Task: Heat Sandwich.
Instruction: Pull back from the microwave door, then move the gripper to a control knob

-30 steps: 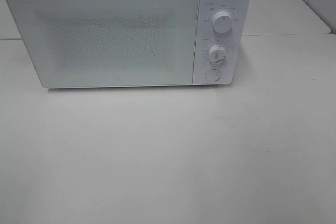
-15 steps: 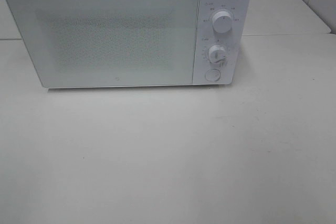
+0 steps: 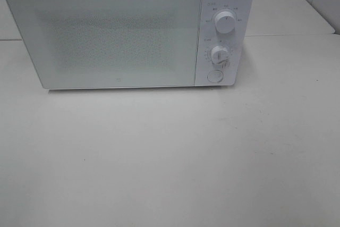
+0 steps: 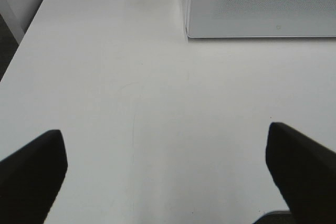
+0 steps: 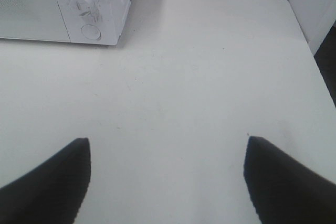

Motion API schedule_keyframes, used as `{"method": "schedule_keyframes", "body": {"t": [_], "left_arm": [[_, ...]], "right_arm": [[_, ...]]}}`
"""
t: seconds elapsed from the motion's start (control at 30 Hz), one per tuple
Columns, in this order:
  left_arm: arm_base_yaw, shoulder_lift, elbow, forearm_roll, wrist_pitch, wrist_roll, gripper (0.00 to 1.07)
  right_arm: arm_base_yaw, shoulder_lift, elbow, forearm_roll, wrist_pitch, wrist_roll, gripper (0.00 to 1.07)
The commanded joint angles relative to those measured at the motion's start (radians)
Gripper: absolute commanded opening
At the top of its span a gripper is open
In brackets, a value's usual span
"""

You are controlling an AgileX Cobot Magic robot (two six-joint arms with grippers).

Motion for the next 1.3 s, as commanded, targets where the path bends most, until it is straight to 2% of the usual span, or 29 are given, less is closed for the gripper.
{"method": "schedule_keyframes", "body": {"t": [0.03,0.23,0.5,1.03,1.3], "left_arm": [[-0.005,-0.021,0.001,0.0,-0.011,-0.005,0.98],[-0.005,-0.021,0.001,0.0,-0.011,-0.005,0.98],[-0.005,-0.021,0.001,0.0,-0.011,-0.005,0.98],[-0.005,-0.021,0.001,0.0,-0.011,-0.005,0.98],[-0.005,-0.021,0.001,0.0,-0.011,-0.005,0.98]], "right_arm": [[-0.006,0.048,-0.01,-0.002,-0.06,0.008,0.78],[-0.006,0.137,-0.01,-0.004,-0.128,0.008,0.77],[-0.006,0.286,-0.007,-0.003,-0.316,0.012,0.76],[-0.006,0.538,-0.007,-0.002,-0.521,0.012,0.76],[-0.006,0.676,-0.007,-0.001,-0.705,0.011,0.76]]}}
